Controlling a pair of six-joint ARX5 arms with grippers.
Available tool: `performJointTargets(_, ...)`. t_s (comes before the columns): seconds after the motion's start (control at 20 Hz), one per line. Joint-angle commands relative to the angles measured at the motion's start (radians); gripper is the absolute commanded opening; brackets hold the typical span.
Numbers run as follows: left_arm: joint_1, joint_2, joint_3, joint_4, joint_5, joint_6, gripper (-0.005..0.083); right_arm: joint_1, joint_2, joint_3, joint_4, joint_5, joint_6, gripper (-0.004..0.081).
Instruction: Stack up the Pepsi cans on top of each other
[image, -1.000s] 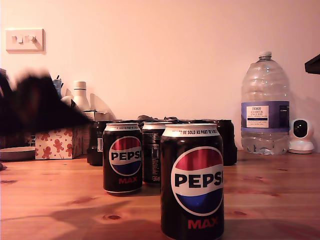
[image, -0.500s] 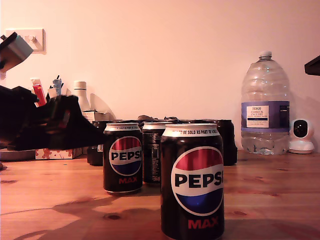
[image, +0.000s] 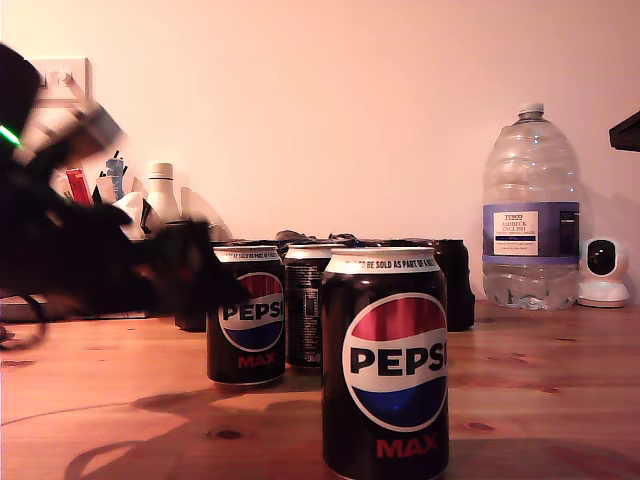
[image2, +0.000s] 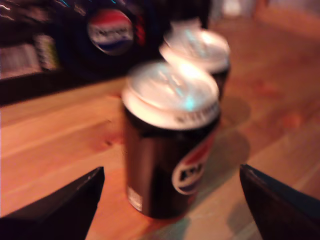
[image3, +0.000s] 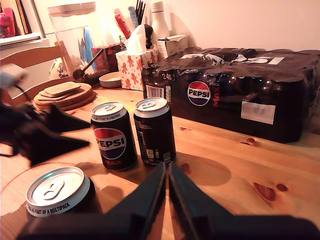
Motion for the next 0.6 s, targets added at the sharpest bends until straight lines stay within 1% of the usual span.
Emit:
performJointTargets(0.0,-0.002,0.04,0.029,0.036,0.014,0.023,0.0786,0.004,0.01,-0.016,0.004,0.001,0.0,-0.0013)
performJointTargets(0.15,-0.002,0.122,0.099,0.03,0.042,0.024,0.0786,0.004,0.01,-0.016,0.005,0.001,0.0,-0.0013)
performJointTargets(0.3,-0.002,0.2,0.162,0.024,0.051,0.024,0.0785,0.004,0.01,-0.016,0.005,0.001,0.0,-0.0013)
performJointTargets(0.45,-0.001,0.232,0.196,-0.011,0.05,0.024,0.0782,0.004,0.01,-0.016,0.005,0.001,0.0,-0.0013)
performJointTargets(0.55,0.001,0.232,0.201,-0.03,0.05,0.045,0.0765,0.004,0.01,-0.016,0.005,0.001,0.0,-0.0013)
